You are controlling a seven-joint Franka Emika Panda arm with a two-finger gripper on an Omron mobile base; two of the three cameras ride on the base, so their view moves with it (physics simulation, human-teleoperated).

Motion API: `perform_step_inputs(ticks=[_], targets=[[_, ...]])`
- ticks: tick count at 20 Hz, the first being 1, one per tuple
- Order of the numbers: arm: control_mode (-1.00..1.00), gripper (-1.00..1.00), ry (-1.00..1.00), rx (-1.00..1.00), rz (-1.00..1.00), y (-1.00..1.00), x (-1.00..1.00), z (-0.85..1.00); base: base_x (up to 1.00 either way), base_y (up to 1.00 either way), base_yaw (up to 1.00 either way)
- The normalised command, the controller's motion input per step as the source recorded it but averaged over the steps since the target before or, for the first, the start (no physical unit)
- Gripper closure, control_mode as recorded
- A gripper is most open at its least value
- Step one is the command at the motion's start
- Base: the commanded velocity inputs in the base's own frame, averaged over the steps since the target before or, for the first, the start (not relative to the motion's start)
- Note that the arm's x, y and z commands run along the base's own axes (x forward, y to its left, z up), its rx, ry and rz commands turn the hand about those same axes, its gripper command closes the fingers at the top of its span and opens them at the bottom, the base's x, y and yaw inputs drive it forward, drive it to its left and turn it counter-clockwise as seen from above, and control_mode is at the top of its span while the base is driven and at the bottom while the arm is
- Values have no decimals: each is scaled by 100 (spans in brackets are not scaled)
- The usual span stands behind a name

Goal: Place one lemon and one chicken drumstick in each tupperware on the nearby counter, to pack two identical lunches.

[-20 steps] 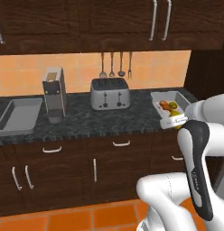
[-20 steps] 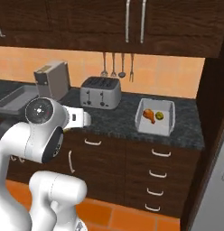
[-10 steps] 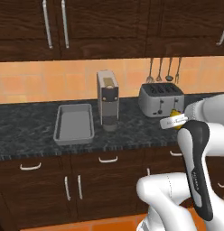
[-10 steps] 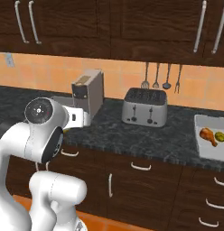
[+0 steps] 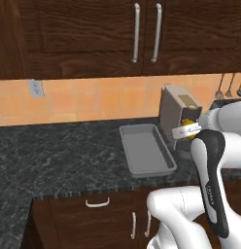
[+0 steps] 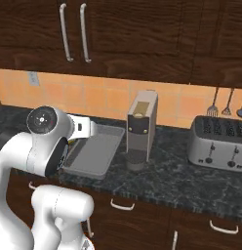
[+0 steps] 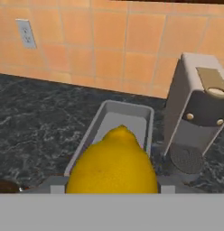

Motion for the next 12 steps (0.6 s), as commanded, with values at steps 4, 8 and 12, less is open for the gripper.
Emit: perform_step_inputs(ticks=[4,8,12], targets=[[100,100,0,0,0,0,0,0,56,97,0],[-100,100,12,-14,0,2,33,-72,0,0,0],[-100,100,1,-3,0,-85,4,-57,0,0,0]])
